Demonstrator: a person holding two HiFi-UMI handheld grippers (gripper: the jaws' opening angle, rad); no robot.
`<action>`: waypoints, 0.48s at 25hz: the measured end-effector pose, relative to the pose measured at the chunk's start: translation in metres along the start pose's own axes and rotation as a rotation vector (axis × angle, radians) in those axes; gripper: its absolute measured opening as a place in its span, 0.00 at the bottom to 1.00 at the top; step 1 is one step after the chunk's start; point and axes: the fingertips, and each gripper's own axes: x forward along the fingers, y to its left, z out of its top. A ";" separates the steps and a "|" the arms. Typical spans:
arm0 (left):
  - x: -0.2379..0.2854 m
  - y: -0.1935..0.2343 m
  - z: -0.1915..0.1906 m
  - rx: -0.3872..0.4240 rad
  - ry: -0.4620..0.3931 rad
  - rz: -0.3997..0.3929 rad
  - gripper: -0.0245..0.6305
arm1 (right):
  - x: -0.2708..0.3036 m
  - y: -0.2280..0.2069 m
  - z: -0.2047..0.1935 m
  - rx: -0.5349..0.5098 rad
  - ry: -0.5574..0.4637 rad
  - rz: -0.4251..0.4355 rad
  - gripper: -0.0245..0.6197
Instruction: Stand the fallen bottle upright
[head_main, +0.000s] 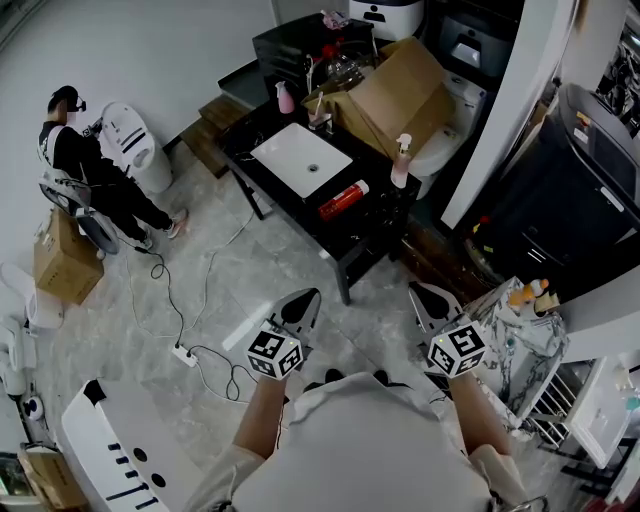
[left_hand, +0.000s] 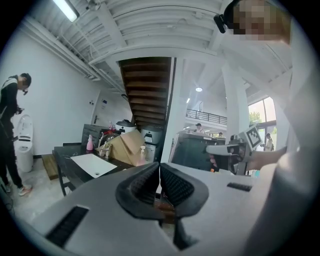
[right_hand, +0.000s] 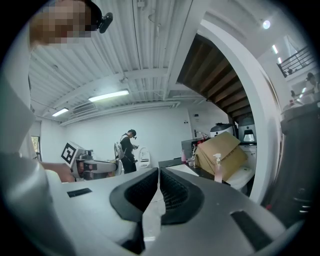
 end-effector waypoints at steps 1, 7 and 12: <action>0.001 -0.001 0.000 -0.001 -0.002 -0.003 0.05 | -0.001 0.001 0.000 0.001 -0.005 0.007 0.10; 0.006 -0.006 0.000 -0.003 -0.024 -0.030 0.13 | -0.008 -0.001 -0.004 0.008 -0.013 -0.003 0.10; 0.010 -0.005 0.001 -0.007 -0.027 -0.047 0.15 | -0.013 -0.002 -0.006 0.004 -0.005 -0.022 0.10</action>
